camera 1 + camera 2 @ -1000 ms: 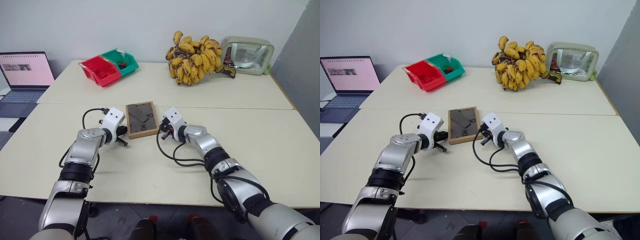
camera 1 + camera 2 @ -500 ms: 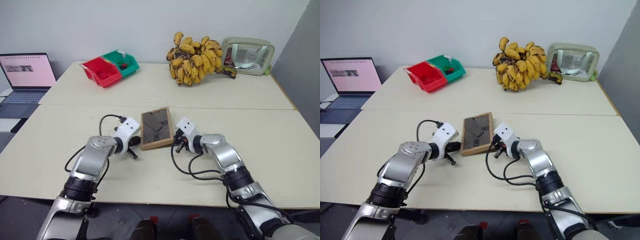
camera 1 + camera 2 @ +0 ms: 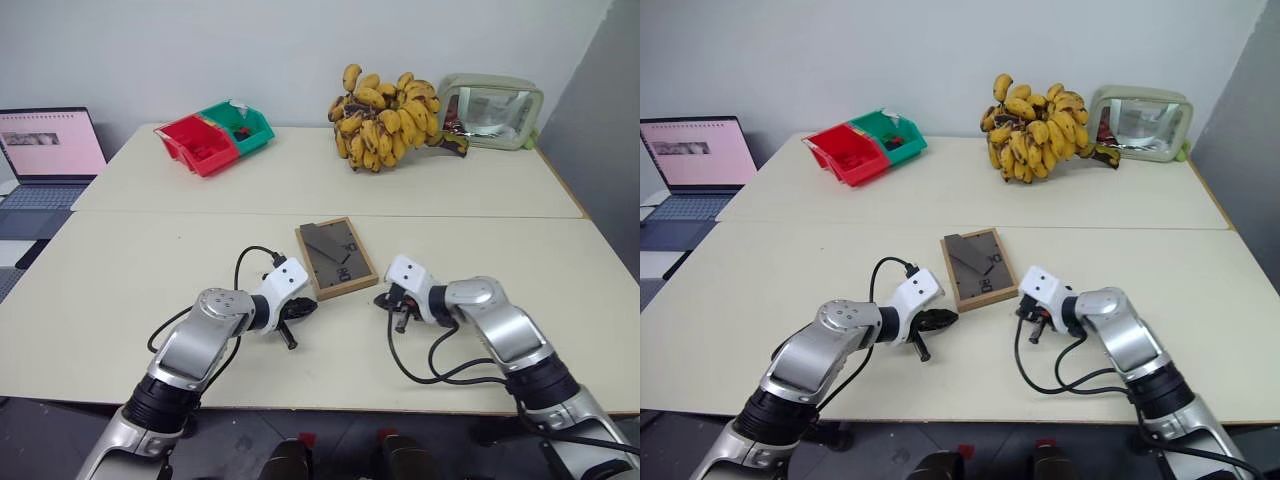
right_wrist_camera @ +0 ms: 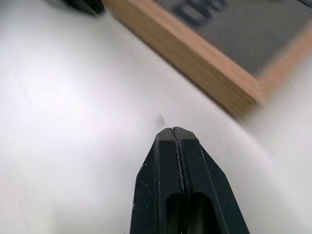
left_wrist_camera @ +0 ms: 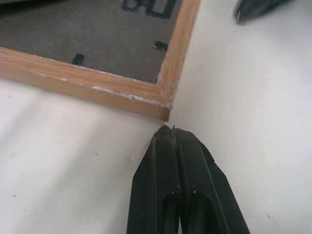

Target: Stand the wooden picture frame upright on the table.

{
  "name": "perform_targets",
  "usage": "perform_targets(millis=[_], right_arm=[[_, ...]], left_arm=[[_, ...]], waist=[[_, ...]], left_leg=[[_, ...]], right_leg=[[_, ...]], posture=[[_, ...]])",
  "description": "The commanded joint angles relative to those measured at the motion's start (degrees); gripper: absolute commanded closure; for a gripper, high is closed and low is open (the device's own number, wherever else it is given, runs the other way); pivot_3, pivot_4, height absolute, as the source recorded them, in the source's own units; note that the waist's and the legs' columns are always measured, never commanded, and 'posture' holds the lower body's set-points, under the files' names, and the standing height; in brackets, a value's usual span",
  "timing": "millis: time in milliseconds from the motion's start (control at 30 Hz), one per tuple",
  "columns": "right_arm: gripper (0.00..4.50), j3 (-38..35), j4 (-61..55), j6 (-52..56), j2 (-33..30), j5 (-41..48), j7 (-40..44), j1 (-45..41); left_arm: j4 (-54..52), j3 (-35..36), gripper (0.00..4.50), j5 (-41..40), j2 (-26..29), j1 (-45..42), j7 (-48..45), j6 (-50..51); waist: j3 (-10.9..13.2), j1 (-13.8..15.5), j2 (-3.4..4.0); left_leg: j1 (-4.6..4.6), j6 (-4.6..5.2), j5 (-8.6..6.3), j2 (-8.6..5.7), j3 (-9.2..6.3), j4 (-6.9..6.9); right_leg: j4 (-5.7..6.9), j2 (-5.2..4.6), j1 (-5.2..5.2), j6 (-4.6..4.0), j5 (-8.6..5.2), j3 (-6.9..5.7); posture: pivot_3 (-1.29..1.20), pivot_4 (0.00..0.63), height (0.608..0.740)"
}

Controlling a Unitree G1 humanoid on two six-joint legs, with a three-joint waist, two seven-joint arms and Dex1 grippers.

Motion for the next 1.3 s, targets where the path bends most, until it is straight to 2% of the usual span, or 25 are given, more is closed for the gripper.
perform_targets(millis=[33,133,200,300,400,567,700,833,1133,1300], right_arm=[[4.5,-2.3,3.9,-2.9,-1.9,0.8,0.7,-3.0],[4.5,-2.7,12.1,-8.2,-1.3,-0.6,-1.9,-7.8],[4.5,-2.9,17.9,-11.2,0.7,-1.2,-4.6,-11.1],[4.5,-3.1,26.6,-16.0,4.9,-2.2,-9.1,-15.8],[4.5,-3.0,37.6,-21.2,11.8,-3.6,-15.6,-21.4],[4.5,-2.7,47.3,-26.1,18.2,-4.9,-18.7,-25.8],[4.5,-2.6,47.6,-26.8,19.3,-4.8,-17.7,-26.2],[4.5,-2.3,42.5,-24.6,18.7,-4.2,-14.9,-24.4],[4.5,0.7,16.1,-12.5,13.9,-3.1,-7.0,-13.2],[4.5,2.0,3.0,-5.2,10.2,-2.7,-4.4,-7.2]], left_arm=[[2.0,0.8,4.47,-1.6,4.9,2.4,-3.2,1.5],[8.4,2.3,4.47,-0.7,7.1,-0.3,-2.9,-2.1],[14.3,2.4,4.47,0.8,6.6,-3.2,-0.8,-5.4],[24.9,3.0,4.47,2.2,2.8,-9.1,4.2,-10.4],[39.9,3.9,4.47,3.5,-4.8,-18.1,11.8,-17.1],[46.6,3.9,4.47,4.0,-10.1,-23.7,13.0,-20.5],[44.3,3.0,4.47,4.4,-10.0,-23.0,10.9,-19.5],[37.0,1.4,4.47,4.5,-8.9,-19.7,7.7,-16.3],[16.0,-3.1,4.47,3.9,-6.8,-10.6,3.4,-6.2],[10.9,-4.3,4.47,3.6,-5.6,-8.9,2.0,-3.1]], waist=[[0.0,-0.7,-0.01],[0.0,-1.2,-0.02],[0.0,-1.2,-0.02],[0.0,-1.2,-0.02],[0.0,-0.7,-0.04],[0.0,-0.4,-0.05],[0.0,-0.4,-0.05],[0.0,-0.7,-0.04],[0.0,-0.7,-0.04],[0.0,-0.6,-0.04]], left_leg=[[0.02,0.0,0.0,0.01,0.0,-0.01],[0.09,0.0,0.0,0.02,0.09,-0.04],[0.13,0.0,0.0,0.06,0.11,-0.05],[0.19,0.0,0.01,0.15,0.08,-0.04],[0.28,0.03,0.04,0.09,0.06,-0.03],[-0.04,0.01,0.06,0.07,0.01,0.05],[-0.11,0.01,0.06,0.06,0.04,0.04],[-0.09,0.01,0.06,0.02,0.04,0.03],[-0.17,0.01,0.05,0.07,0.1,-0.05],[-0.17,0.02,0.05,0.06,0.08,-0.05]], right_leg=[[0.01,0.03,0.0,0.07,-0.04,0.01],[0.01,0.25,0.0,0.14,-0.08,0.09],[0.0,0.39,-0.01,0.05,-0.03,0.11],[0.03,0.55,0.01,-0.07,0.04,0.09],[0.12,0.55,0.09,-0.09,0.05,0.08],[0.16,0.4,-0.12,-0.24,0.32,0.07],[0.09,0.18,-0.17,-0.22,0.32,0.09],[0.11,0.25,-0.18,-0.22,0.31,0.08],[0.08,0.27,-0.31,-0.19,0.27,0.16],[0.01,0.27,-0.26,-0.17,0.25,0.15]], posture=[[0.0,0.15,0.74],[0.0,0.15,0.74],[0.0,0.15,0.74],[0.0,0.15,0.74],[0.0,0.15,0.74],[0.0,0.15,0.74],[0.0,0.15,0.74],[0.0,0.15,0.74],[0.0,0.15,0.74],[0.0,0.15,0.74]])
